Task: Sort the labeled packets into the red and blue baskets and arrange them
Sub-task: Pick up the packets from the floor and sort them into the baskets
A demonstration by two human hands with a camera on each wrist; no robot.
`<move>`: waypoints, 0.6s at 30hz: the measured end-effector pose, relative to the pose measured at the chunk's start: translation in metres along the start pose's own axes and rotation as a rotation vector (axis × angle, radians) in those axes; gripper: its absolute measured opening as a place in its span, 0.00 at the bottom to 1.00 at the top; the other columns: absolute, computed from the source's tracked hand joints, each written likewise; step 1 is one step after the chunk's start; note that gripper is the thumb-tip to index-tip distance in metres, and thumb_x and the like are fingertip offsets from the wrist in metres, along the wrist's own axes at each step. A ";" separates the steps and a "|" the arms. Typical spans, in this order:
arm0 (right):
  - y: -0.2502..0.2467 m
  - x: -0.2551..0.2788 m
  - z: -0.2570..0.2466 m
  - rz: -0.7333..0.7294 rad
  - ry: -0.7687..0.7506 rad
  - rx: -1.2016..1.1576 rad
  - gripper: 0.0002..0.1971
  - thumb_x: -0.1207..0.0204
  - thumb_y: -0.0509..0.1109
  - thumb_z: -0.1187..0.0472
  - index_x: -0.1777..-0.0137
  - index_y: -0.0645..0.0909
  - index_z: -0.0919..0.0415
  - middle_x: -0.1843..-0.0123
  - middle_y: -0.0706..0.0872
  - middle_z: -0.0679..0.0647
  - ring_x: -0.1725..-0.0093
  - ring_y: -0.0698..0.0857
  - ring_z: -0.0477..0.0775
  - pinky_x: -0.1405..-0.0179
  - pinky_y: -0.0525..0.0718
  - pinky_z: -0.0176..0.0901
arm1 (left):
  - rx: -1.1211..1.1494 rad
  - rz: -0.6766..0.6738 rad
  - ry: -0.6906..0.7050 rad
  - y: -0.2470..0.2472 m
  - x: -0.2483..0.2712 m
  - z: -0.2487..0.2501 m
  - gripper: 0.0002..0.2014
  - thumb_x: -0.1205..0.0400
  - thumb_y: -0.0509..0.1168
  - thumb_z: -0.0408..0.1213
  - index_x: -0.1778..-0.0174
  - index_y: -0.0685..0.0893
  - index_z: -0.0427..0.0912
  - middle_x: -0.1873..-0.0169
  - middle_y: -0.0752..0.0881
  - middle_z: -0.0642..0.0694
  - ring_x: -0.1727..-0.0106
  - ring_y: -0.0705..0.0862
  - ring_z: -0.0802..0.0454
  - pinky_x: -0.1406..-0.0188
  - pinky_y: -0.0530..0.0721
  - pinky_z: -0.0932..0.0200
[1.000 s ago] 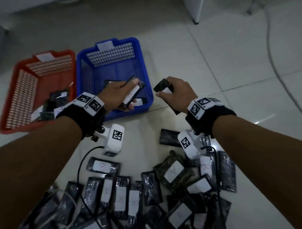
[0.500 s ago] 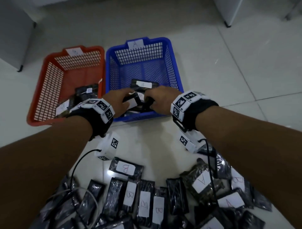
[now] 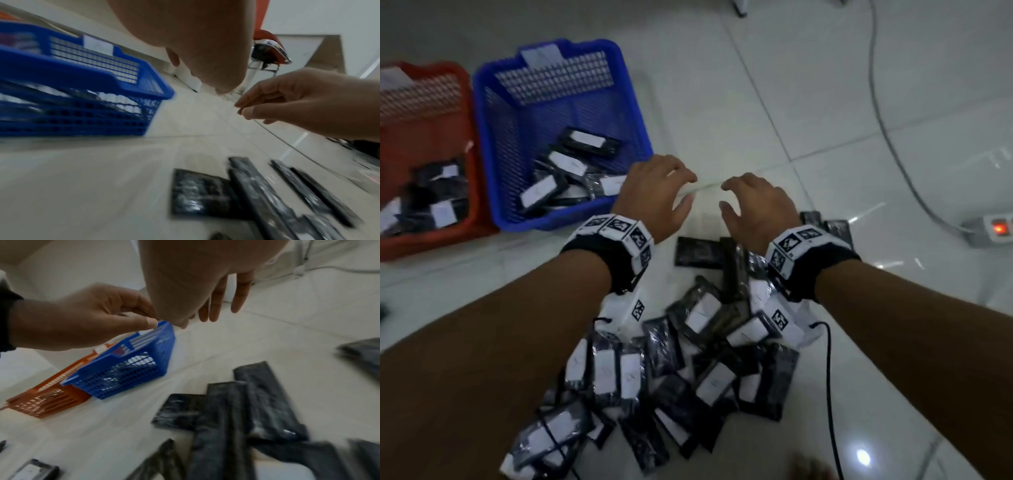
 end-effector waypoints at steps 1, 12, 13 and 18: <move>-0.002 0.010 0.022 -0.021 0.049 -0.005 0.18 0.18 0.62 0.51 0.31 0.77 0.55 0.34 0.81 0.55 0.36 0.80 0.61 0.39 0.77 0.56 | 0.025 -0.064 0.019 0.015 -0.003 0.021 0.14 0.23 0.66 0.45 0.46 0.86 0.44 0.49 0.85 0.44 0.46 0.82 0.40 0.50 0.79 0.46; 0.034 0.115 0.206 -0.070 0.652 -0.090 0.27 0.26 0.72 0.46 0.31 0.73 0.58 0.35 0.75 0.61 0.35 0.75 0.66 0.42 0.80 0.59 | 0.088 -0.403 0.026 0.143 -0.026 0.133 0.23 0.22 0.66 0.55 0.33 0.80 0.49 0.38 0.80 0.47 0.36 0.77 0.46 0.40 0.77 0.49; 0.039 0.119 0.209 -0.046 0.650 -0.142 0.28 0.26 0.73 0.47 0.30 0.72 0.58 0.35 0.75 0.61 0.36 0.75 0.65 0.43 0.81 0.58 | 0.096 -0.394 0.002 0.149 -0.032 0.138 0.22 0.21 0.66 0.54 0.33 0.80 0.49 0.38 0.80 0.47 0.36 0.77 0.46 0.40 0.77 0.49; 0.046 0.123 0.222 0.024 0.608 -0.297 0.30 0.28 0.76 0.53 0.28 0.71 0.58 0.36 0.76 0.61 0.39 0.78 0.63 0.45 0.81 0.51 | 0.187 -0.394 -0.212 0.184 -0.061 0.157 0.20 0.21 0.65 0.55 0.42 0.85 0.44 0.47 0.84 0.41 0.45 0.83 0.41 0.50 0.82 0.50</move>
Point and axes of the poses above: each hand's wrist, its own x-axis away from the middle knuckle, its own y-axis out of the palm, z = x × y, the point moved 9 cm from there along -x, towards the middle knuckle
